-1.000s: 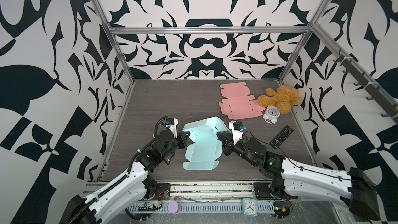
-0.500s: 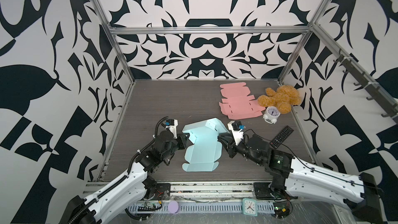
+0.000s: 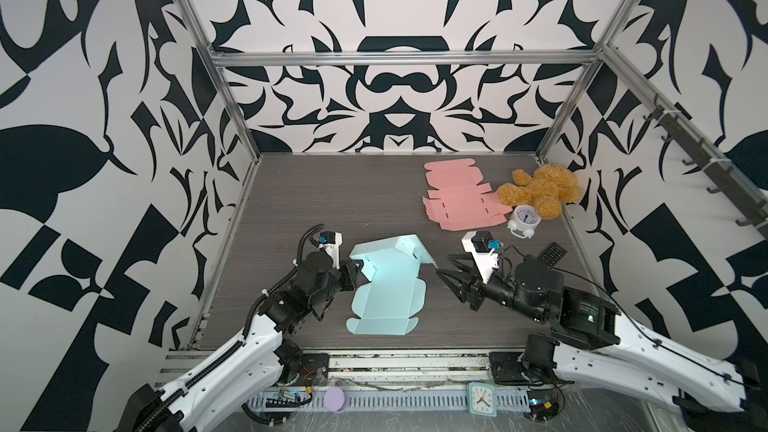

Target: Fold the paper box

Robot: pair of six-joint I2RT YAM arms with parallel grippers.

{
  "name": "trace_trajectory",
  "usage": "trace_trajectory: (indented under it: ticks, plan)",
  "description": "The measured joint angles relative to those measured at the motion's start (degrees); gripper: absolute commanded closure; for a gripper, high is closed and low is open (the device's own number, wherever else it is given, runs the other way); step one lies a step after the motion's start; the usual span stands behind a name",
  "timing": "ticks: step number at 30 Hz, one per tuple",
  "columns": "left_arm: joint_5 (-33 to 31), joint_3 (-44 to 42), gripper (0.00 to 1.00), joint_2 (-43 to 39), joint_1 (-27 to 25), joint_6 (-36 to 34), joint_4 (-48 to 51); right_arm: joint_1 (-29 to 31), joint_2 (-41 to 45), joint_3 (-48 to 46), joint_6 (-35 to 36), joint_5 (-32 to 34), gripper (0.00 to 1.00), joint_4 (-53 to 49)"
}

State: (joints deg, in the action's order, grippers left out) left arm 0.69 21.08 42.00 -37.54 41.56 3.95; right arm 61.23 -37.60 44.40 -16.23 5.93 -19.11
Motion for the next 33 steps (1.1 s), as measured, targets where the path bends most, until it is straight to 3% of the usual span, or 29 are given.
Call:
trace_trajectory:
  ticks: [7, 14, 22, 33]
  plan:
    - [2.6, 0.4, 1.00, -0.3, 0.0, -1.6, 1.7, -3.5, -3.4, 0.7, 0.3, -2.2, 0.44, -0.9]
    - [3.9, 0.4, 1.00, -1.8, 0.1, -3.0, 2.8, -10.6, -4.4, -0.8, 0.1, -9.7, 0.48, 0.3]
    - [5.1, 0.4, 1.00, -1.4, 0.1, -3.9, 2.9, -11.3, -8.5, -2.5, 0.3, -16.3, 0.52, 1.9]
    - [5.6, 0.4, 1.00, 0.5, 0.1, -4.1, 2.9, -11.3, -12.5, -2.6, 1.8, -19.8, 0.71, 4.0]
